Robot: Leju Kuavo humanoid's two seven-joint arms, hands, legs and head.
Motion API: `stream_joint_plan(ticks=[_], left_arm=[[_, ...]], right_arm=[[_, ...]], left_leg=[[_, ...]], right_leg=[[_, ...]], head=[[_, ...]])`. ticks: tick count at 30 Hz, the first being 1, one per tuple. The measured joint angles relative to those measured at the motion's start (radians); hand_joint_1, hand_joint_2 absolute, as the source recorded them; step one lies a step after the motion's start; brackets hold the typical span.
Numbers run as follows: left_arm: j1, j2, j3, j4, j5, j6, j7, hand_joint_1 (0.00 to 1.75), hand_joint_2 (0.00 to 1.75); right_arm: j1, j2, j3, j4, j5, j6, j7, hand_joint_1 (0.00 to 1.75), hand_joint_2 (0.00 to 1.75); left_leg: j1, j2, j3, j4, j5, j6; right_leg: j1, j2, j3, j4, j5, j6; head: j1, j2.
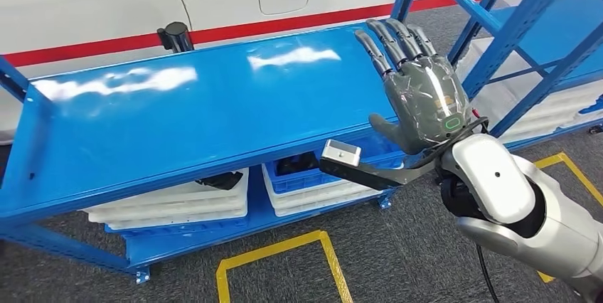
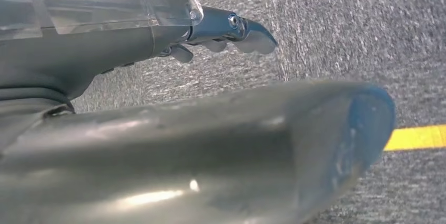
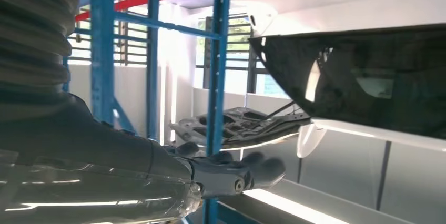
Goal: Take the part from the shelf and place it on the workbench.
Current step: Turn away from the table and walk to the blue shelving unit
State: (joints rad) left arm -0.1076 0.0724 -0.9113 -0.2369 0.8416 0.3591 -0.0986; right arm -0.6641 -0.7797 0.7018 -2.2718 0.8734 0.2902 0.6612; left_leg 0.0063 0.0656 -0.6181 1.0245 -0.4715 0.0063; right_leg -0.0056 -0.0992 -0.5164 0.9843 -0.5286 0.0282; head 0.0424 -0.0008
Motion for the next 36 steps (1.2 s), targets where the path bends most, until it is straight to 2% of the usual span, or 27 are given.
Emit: stream_joint_plan(ticks=[2,3,5,6,7,8,9,11,13,15,16,19,20,24,27,28,30,32,34,35,36], left_arm=[[-0.001,0.001,0.000,0.000,0.002,0.002,-0.005,0.00,0.00],[-0.002,0.002,0.000,0.000,0.002,0.003,-0.007,0.00,0.00],[-0.003,0.002,0.000,0.000,0.004,0.003,-0.013,0.00,0.00],[-0.002,0.002,0.000,0.000,0.005,0.004,-0.016,0.00,0.00],[-0.002,0.002,0.000,0.000,0.005,0.004,-0.020,0.00,0.00],[-0.001,0.002,0.000,0.000,0.006,0.005,-0.024,0.00,0.00],[-0.001,0.002,0.000,0.000,0.006,0.007,-0.030,0.00,0.00],[-0.002,0.002,0.000,0.000,0.008,0.009,-0.041,0.00,0.00],[-0.003,0.001,0.000,0.000,0.010,0.009,-0.048,0.00,0.00],[0.000,0.001,0.000,0.000,0.012,0.009,-0.051,0.00,0.00],[0.001,0.001,0.000,0.000,0.012,0.009,-0.053,0.00,0.00],[0.006,0.002,0.000,0.000,0.017,0.011,-0.055,0.00,0.00],[0.009,0.003,0.000,0.000,0.019,0.011,-0.055,0.00,0.00],[0.013,0.004,0.000,0.000,0.022,0.013,-0.054,0.00,0.00],[0.012,0.003,0.000,0.000,0.022,0.015,-0.052,0.00,1.31],[0.010,0.004,0.000,0.000,0.023,0.017,-0.051,0.00,1.75],[0.007,0.004,0.000,0.000,0.025,0.022,-0.049,0.00,1.75],[0.005,0.004,0.000,0.000,0.026,0.024,-0.049,0.00,1.75],[0.005,0.003,0.000,0.000,0.027,0.024,-0.047,0.00,1.75],[0.005,0.004,0.000,0.000,0.028,0.024,-0.046,0.00,1.75],[0.006,0.004,0.000,0.000,0.028,0.024,-0.045,0.00,1.75]], right_arm=[[0.003,-0.002,-0.001,0.000,-0.004,-0.003,0.000,0.00,1.75],[0.006,-0.004,-0.001,0.000,-0.005,-0.005,0.000,0.00,1.75],[0.015,-0.007,0.000,0.001,-0.007,-0.006,0.000,0.00,1.75],[0.020,-0.007,0.000,0.002,-0.007,-0.006,0.000,0.00,1.75],[0.023,-0.008,0.000,0.004,-0.008,-0.007,0.000,0.00,1.75],[0.024,-0.008,0.000,0.004,-0.009,-0.008,0.000,0.00,1.75],[0.025,-0.009,0.000,0.005,-0.010,-0.009,0.000,0.00,1.75],[0.026,-0.011,-0.001,0.005,-0.014,-0.013,0.000,0.00,1.75],[0.028,-0.014,-0.002,0.005,-0.016,-0.017,0.000,0.00,0.87],[0.031,-0.016,-0.003,0.007,-0.017,-0.020,0.000,0.00,0.00],[0.033,-0.016,-0.005,0.007,-0.018,-0.023,0.000,0.00,0.00],[0.041,-0.016,-0.011,0.009,-0.015,-0.035,0.000,0.00,0.00],[0.044,-0.016,-0.012,0.010,-0.014,-0.038,0.000,0.00,0.00],[0.055,-0.016,-0.013,0.012,-0.012,-0.042,0.000,0.00,0.00],[0.059,-0.015,-0.014,0.016,-0.010,-0.042,0.000,0.00,0.00],[0.061,-0.015,-0.014,0.016,-0.008,-0.042,0.000,0.00,0.00],[0.066,-0.015,-0.016,0.017,-0.006,-0.043,0.000,0.00,0.00],[0.067,-0.016,-0.018,0.018,-0.005,-0.045,0.000,0.00,0.00],[0.068,-0.016,-0.018,0.019,-0.004,-0.046,0.000,0.00,0.00],[0.071,-0.015,-0.017,0.020,-0.003,-0.046,0.000,0.00,0.00],[0.073,-0.014,-0.017,0.022,-0.003,-0.046,0.000,0.00,0.00]], left_leg=[[0.002,-0.021,0.000,-0.003,0.005,0.012],[0.001,-0.032,0.000,-0.004,0.007,0.016],[-0.003,-0.054,-0.002,-0.004,0.009,0.022],[-0.005,-0.067,-0.002,-0.003,0.010,0.024],[-0.007,-0.081,-0.002,-0.003,0.011,0.026],[-0.009,-0.096,-0.002,-0.003,0.012,0.026],[-0.010,-0.110,-0.001,-0.003,0.014,0.026],[-0.011,-0.137,-0.003,-0.002,0.018,0.021],[-0.008,-0.159,-0.012,-0.002,0.026,0.010],[-0.004,-0.177,-0.019,-0.004,0.034,0.000],[-0.005,-0.180,-0.019,-0.008,0.034,0.008],[-0.007,-0.171,-0.013,-0.018,0.035,0.030],[-0.007,-0.166,-0.011,-0.020,0.037,0.026],[-0.006,-0.137,-0.006,-0.022,0.036,0.014],[-0.005,-0.121,-0.003,-0.022,0.032,0.008],[-0.007,-0.117,-0.003,-0.022,0.030,0.010],[-0.007,-0.109,0.005,-0.032,0.032,0.019],[-0.002,-0.101,0.023,-0.058,0.040,0.026],[0.001,-0.093,0.035,-0.073,0.045,0.028],[0.001,-0.088,0.036,-0.074,0.044,0.027],[0.001,-0.082,0.036,-0.073,0.043,0.026]], right_leg=[[-0.005,0.040,-0.020,0.050,-0.040,0.008],[-0.006,0.067,-0.043,0.106,-0.075,0.010],[-0.005,0.091,-0.105,0.246,-0.138,0.007],[-0.004,0.094,-0.126,0.290,-0.147,0.004],[-0.004,0.096,-0.131,0.296,-0.136,0.000],[-0.003,0.100,-0.118,0.263,-0.106,-0.005],[-0.003,0.111,-0.090,0.199,-0.065,-0.012],[-0.003,0.155,-0.034,0.072,-0.008,-0.025],[-0.002,0.177,-0.013,0.018,0.002,-0.029],[-0.001,0.159,-0.013,0.006,0.003,-0.027],[-0.001,0.154,-0.012,0.000,0.005,-0.018],[-0.001,0.148,-0.008,-0.009,0.006,-0.008],[0.000,0.148,-0.007,-0.008,0.007,-0.014],[0.002,0.165,-0.007,-0.006,0.011,-0.020],[0.004,0.180,-0.007,-0.006,0.011,-0.021],[0.003,0.183,-0.006,-0.009,0.012,-0.018],[0.001,0.187,-0.002,-0.020,0.014,-0.012],[0.002,0.162,-0.007,-0.002,-0.004,-0.006],[0.000,0.127,-0.051,0.091,-0.060,0.003],[-0.002,0.117,-0.086,0.158,-0.091,0.008],[-0.006,0.112,-0.116,0.212,-0.110,0.013]], head=[[0.005,0.000],[0.009,0.000],[0.014,0.000],[0.017,0.000],[0.020,0.000],[0.023,0.000],[0.026,0.000],[0.027,0.000],[0.027,0.000],[0.028,0.000],[0.027,0.000],[0.021,0.000],[0.020,0.000],[0.013,0.000],[0.011,0.000],[0.011,0.000],[0.008,0.000],[0.010,0.000],[0.018,0.000],[0.021,0.000],[0.024,0.000]])
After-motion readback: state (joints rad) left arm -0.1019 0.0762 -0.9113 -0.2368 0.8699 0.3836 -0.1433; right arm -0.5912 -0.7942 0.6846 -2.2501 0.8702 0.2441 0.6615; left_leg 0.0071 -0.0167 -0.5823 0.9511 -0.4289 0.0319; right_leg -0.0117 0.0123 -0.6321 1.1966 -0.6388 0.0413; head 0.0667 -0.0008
